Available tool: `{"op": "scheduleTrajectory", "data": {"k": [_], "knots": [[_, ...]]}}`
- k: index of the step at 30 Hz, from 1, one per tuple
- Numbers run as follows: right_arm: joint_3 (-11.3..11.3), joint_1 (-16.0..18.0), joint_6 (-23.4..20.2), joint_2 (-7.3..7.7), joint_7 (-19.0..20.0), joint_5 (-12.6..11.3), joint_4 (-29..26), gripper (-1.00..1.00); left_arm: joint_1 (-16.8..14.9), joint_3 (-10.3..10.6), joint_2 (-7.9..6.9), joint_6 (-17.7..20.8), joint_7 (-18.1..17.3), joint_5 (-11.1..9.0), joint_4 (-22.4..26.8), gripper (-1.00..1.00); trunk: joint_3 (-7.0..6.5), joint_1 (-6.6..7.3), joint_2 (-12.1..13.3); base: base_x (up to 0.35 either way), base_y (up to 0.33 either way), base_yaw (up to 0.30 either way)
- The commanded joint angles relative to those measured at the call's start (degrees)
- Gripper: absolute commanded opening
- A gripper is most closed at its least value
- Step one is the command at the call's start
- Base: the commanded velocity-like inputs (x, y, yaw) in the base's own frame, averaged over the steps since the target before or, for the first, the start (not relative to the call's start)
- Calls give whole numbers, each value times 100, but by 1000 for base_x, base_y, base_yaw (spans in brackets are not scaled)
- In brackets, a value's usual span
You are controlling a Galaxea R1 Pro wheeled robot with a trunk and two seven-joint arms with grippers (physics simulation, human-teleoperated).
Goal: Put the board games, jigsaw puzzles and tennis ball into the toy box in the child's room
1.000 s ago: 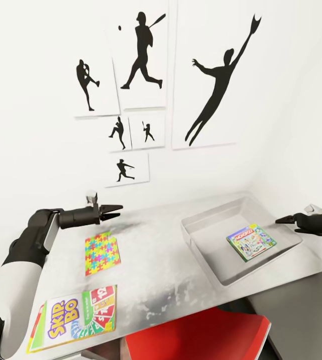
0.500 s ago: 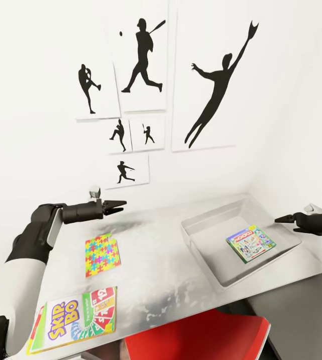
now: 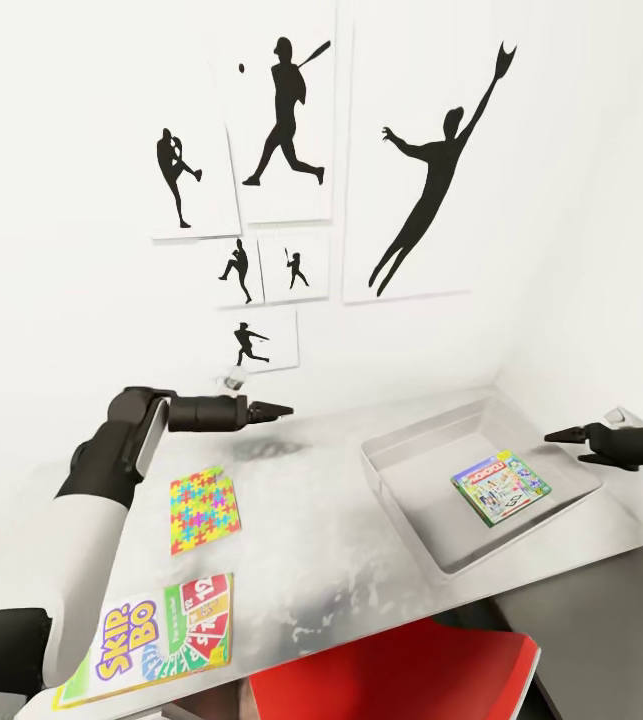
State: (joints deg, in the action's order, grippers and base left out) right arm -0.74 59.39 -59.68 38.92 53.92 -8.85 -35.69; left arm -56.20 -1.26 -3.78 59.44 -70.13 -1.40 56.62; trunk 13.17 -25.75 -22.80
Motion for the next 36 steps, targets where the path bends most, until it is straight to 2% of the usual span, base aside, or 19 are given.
{"op": "scheduleTrajectory", "data": {"k": [1,10,14,21,30,36], "knots": [[-5,3,-32,1,5,-21,1,100,-16,8,34,56,14,31,-2,100,12,-3,-12,0,0,0],[-5,-24,-32,2,12,-46,13,100,-54,36,439,56,565,629,-10,100,-1,-3,-12,0,0,-39],[-5,-49,-32,2,7,-46,28,100,-56,38,511,56,661,724,-10,100,-23,-3,-12,0,0,-159],[-6,-65,-32,3,5,-45,10,100,-57,38,547,56,705,764,-10,100,-64,-3,-12,0,0,-172],[-11,-68,-32,43,12,-49,-6,100,-58,38,545,56,717,780,13,100,-76,-3,-12,0,0,-37],[-181,-121,14,-153,-182,-106,-143,100,-89,232,741,-66,911,578,-182,100,-76,-3,-12,0,0,0]]}}
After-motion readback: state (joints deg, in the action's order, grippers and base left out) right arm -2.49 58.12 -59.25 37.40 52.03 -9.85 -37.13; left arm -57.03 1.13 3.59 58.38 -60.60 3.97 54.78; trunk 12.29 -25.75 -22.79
